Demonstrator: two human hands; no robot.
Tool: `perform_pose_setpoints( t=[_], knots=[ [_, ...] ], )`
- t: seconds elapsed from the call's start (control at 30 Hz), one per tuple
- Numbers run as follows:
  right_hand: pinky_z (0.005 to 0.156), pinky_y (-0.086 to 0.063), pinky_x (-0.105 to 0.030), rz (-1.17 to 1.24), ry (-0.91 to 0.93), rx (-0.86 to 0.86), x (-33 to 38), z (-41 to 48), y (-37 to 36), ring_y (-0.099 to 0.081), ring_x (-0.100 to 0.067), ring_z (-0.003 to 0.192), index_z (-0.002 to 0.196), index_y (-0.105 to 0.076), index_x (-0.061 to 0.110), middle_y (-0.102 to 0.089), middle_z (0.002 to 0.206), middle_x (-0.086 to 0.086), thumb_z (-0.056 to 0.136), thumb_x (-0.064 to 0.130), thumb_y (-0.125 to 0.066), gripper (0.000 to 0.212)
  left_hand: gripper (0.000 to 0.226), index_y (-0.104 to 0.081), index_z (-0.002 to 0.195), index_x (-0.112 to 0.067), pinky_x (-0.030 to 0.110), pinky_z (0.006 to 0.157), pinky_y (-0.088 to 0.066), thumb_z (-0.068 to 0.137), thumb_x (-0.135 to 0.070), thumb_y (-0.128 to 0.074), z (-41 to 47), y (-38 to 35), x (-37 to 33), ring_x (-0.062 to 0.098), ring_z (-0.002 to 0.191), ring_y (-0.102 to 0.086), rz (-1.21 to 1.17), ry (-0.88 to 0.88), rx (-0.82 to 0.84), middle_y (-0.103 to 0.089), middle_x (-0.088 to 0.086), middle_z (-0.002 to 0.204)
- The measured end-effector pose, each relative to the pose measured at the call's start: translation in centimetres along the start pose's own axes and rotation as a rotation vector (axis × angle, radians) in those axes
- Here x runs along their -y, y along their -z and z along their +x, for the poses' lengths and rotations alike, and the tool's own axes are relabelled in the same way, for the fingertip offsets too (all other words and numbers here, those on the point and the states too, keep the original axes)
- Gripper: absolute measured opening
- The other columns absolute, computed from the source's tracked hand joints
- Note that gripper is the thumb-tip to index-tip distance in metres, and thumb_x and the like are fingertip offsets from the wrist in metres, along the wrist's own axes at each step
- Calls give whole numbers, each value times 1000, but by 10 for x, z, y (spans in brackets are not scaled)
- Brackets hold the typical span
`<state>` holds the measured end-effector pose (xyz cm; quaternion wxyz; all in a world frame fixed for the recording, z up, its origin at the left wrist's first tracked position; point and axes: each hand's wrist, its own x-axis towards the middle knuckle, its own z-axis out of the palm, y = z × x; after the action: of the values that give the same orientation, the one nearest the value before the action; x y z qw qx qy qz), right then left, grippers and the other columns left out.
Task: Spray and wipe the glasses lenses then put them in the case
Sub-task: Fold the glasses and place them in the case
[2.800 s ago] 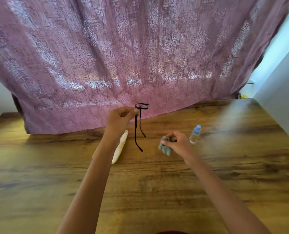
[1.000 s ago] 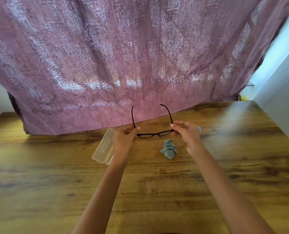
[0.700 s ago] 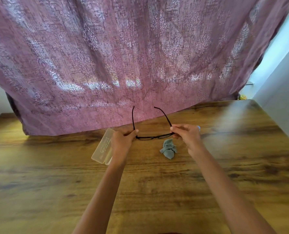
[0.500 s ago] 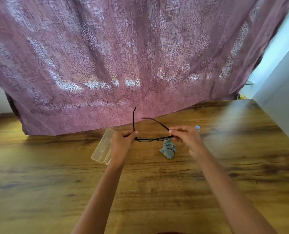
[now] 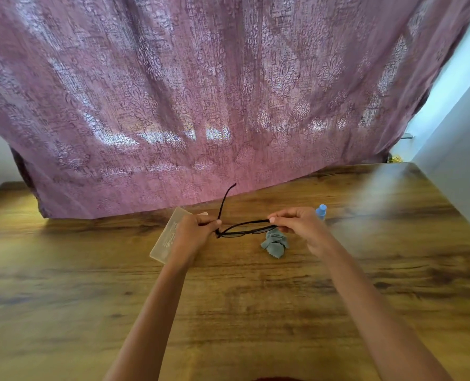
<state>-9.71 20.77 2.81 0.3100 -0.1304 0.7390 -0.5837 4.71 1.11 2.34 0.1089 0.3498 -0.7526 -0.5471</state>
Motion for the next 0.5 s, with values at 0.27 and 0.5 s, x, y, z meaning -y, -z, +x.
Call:
perform_pose_setpoints(
  t=[0.27, 0.5],
  knots=[
    [64, -53, -16, 66, 33, -36, -2, 1, -2, -66, -11, 74, 89, -72, 11, -71, 87, -5, 79, 3, -74, 13, 14, -75, 97, -6, 43, 95, -50, 85, -9, -68, -10, 5, -12, 22, 87, -66, 103, -59, 103, -74, 10, 84],
    [75, -55, -24, 58, 89, 8, -2, 3, 4, -68, -17, 83, 106, -70, 19, -68, 100, -5, 81, 8, -73, 27, 17, -74, 99, -8, 39, 97, -49, 88, -3, -61, -8, 3, -10, 27, 96, -66, 110, -20, 213, -74, 12, 91]
  ],
)
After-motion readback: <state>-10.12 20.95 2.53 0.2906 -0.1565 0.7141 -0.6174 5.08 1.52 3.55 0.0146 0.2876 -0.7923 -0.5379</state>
